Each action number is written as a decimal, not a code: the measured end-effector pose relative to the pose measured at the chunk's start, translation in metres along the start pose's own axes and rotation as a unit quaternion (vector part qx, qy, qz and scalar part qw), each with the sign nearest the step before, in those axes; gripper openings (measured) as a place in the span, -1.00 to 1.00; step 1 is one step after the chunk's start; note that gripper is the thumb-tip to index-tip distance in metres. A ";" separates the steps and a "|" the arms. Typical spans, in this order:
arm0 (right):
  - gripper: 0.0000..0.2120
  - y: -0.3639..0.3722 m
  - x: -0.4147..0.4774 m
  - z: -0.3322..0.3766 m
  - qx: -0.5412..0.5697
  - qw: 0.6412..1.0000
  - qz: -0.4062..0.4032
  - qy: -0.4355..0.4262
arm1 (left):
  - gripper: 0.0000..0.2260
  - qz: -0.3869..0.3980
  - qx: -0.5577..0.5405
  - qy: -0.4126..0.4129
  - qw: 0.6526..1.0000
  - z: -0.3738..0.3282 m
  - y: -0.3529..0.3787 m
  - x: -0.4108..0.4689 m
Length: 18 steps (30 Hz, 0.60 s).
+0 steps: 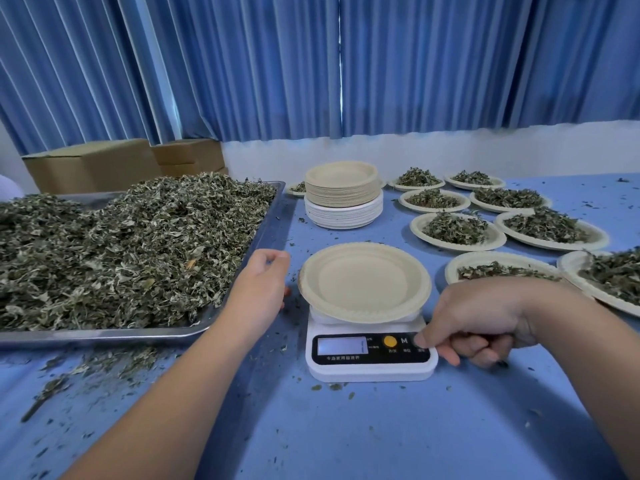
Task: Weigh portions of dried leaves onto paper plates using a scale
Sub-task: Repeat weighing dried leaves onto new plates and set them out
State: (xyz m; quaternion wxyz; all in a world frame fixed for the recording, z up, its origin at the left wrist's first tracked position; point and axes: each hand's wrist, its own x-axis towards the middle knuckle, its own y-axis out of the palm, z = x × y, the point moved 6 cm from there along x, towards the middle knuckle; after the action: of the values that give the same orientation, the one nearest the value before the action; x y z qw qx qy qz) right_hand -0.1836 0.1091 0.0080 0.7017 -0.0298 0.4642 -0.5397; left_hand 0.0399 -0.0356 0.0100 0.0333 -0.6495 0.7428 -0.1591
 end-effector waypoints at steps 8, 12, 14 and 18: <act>-0.67 -0.018 -0.020 0.019 0.147 0.971 -0.049 -0.183 | -0.95 -0.008 0.016 0.049 0.999 -0.015 -0.003 -0.007; -0.69 -0.034 -0.025 0.040 0.251 0.881 -0.244 -0.317 | -0.92 -0.043 0.111 0.131 0.984 -0.035 -0.014 -0.018; -0.64 -0.039 -0.024 0.037 0.208 0.857 -0.344 -0.322 | -0.89 -0.082 0.172 0.169 0.967 -0.044 -0.024 -0.022; -0.63 -0.043 -0.024 0.035 0.116 0.834 -0.432 -0.322 | -0.80 -0.152 0.408 0.110 0.894 -0.044 -0.059 -0.011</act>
State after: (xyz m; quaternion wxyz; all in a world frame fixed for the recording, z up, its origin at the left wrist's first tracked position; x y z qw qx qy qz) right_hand -0.1904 0.0941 0.0658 0.5049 -0.3184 0.0857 -0.7977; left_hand 0.0871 -0.0228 0.0662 0.1890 -0.6624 0.5036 -0.5215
